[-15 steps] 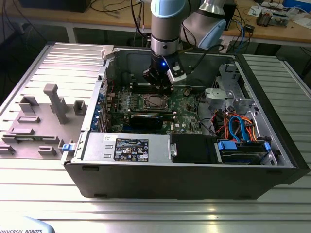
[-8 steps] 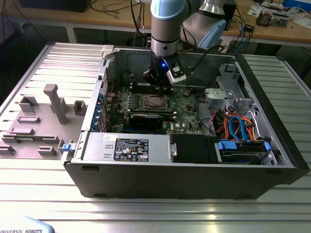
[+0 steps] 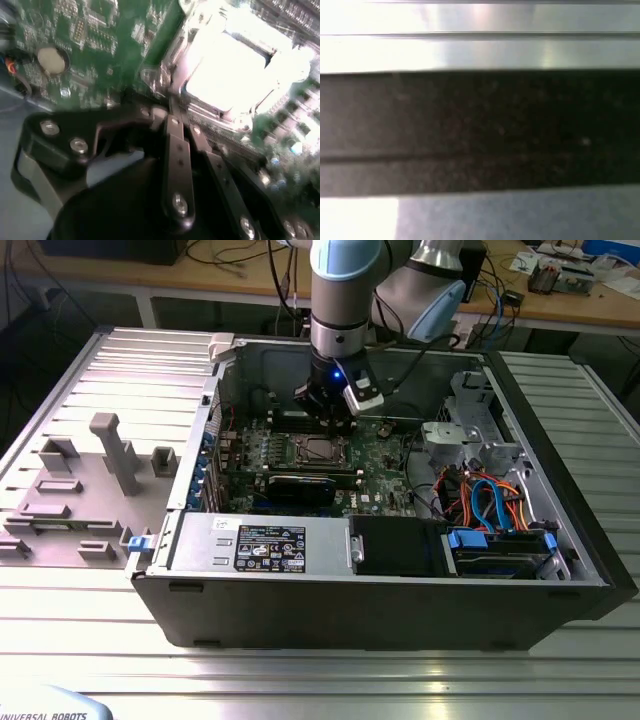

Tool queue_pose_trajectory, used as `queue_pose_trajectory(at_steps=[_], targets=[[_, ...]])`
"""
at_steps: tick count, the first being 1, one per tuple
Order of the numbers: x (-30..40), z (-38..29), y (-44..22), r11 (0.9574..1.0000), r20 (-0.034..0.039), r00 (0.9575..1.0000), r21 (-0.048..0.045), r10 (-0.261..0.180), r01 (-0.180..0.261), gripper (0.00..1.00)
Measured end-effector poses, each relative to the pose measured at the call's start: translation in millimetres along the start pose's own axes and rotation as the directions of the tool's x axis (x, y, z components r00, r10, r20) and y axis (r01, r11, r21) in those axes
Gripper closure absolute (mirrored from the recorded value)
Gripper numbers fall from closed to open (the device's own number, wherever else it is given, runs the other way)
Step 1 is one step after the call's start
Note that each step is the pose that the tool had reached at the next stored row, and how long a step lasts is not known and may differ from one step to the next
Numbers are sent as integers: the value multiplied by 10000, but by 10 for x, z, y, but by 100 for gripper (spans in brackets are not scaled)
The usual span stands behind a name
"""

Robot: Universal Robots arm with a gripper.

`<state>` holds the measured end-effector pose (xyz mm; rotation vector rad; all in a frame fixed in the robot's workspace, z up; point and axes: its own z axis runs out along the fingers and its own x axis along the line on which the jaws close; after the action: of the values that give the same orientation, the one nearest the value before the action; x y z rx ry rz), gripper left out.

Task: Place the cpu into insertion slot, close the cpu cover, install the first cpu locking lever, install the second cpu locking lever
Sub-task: 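Install the first cpu locking lever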

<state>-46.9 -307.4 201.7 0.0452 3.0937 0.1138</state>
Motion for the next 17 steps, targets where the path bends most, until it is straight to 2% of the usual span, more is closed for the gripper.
queue_pose_trajectory(at_steps=[6, 10, 13, 17], targets=[[1, -1, -3, 10000, -8, 10000, 18, 0, 0, 89], [-1, -48, 1, 10000, -7, 10000, 18, -1, 1, 89], [-2, -58, 2, 10000, -5, 10000, 14, 0, 0, 89], [-3, -62, -34, 10000, -7, 10000, 16, -1, 1, 89]])
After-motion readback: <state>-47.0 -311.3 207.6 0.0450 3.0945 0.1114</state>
